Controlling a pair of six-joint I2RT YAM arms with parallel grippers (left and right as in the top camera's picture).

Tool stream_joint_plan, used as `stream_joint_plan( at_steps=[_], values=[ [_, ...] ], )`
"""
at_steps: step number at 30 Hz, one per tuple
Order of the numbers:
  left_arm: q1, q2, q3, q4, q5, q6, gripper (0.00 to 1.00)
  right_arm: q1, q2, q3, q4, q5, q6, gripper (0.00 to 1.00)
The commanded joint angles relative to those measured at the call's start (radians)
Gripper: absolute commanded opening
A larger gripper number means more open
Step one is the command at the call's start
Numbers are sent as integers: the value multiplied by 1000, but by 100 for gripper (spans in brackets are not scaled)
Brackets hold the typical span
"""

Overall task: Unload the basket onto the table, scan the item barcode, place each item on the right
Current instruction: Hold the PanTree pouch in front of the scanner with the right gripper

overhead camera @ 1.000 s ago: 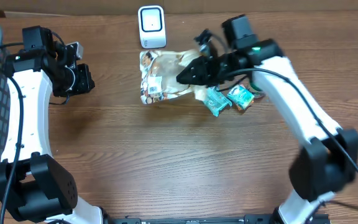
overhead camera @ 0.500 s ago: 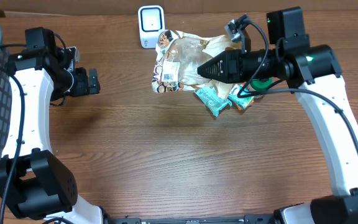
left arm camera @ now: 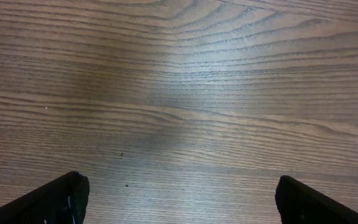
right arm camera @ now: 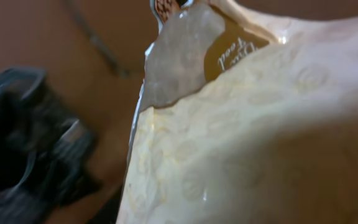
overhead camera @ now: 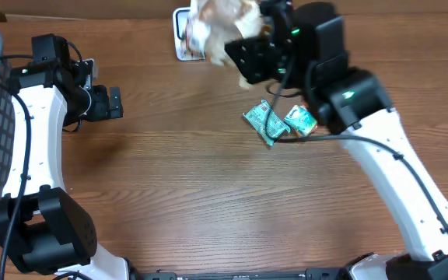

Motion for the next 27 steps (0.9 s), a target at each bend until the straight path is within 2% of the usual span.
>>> stream_joint_plan(
  at_steps=[1, 4, 10, 18, 21, 27],
  values=[
    [0, 13, -5, 3, -8, 8, 99, 55, 95, 33, 142, 490, -172, 4],
    [0, 13, -5, 3, -8, 8, 100, 67, 209, 33, 354, 552, -328, 5],
    [0, 13, -5, 3, -8, 8, 99, 57, 422, 33, 724, 536, -558, 7],
    [0, 13, -5, 3, -8, 8, 100, 66, 643, 33, 974, 443, -908, 8],
    [0, 13, -5, 3, -8, 8, 100, 66, 701, 33, 1067, 443, -976, 11],
    [0, 13, -5, 3, -8, 8, 100, 62, 767, 33, 1164, 429, -981, 11]
  ],
)
